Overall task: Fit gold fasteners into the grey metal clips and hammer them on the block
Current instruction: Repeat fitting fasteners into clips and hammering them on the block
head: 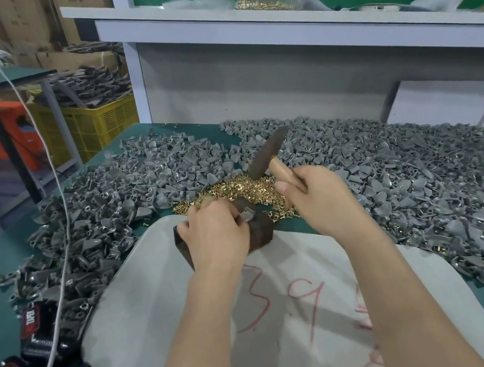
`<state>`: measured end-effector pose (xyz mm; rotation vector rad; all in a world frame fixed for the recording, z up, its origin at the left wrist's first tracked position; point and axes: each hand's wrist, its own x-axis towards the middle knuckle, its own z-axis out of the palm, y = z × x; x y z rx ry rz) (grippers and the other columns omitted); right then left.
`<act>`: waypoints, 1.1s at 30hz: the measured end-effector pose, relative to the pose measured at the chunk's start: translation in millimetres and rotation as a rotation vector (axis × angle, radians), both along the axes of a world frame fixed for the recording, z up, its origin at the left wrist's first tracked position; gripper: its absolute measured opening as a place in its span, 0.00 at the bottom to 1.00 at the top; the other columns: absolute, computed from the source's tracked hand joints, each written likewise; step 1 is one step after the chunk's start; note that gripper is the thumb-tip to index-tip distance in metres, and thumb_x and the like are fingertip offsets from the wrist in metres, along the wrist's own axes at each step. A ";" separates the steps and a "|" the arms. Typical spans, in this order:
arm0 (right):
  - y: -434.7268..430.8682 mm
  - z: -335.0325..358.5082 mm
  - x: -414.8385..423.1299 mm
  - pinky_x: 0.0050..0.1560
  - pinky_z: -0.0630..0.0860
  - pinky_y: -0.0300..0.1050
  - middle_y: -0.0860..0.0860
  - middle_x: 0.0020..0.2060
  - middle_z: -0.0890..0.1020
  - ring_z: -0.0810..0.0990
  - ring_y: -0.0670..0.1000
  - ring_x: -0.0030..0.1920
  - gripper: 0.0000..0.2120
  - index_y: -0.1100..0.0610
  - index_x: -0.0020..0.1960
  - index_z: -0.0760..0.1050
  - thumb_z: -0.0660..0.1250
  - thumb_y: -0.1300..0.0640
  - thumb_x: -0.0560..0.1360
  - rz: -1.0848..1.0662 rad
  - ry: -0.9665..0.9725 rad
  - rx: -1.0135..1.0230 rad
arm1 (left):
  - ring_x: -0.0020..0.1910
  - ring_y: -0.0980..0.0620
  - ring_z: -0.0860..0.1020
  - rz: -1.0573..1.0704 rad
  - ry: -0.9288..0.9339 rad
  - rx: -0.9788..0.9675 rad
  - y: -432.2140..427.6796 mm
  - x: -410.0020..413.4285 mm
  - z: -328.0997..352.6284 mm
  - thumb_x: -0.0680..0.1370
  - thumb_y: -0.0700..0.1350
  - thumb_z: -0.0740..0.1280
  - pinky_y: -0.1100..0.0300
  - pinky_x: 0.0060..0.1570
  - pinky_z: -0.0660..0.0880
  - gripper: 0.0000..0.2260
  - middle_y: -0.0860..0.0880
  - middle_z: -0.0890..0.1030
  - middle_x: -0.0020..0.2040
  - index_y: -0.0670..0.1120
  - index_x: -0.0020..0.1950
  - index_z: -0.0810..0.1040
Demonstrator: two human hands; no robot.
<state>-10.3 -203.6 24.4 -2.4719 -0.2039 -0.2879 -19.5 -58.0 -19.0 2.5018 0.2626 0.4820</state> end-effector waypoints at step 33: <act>11.8 6.7 -24.2 0.56 0.73 0.40 0.47 0.58 0.81 0.80 0.51 0.55 0.17 0.42 0.68 0.69 0.59 0.49 0.80 -0.056 -0.254 -0.005 | 0.55 0.46 0.70 -0.006 0.006 0.011 -3.5 0.1 -1.1 0.76 0.46 0.65 0.55 0.47 0.56 0.06 0.52 0.77 0.49 0.50 0.41 0.80</act>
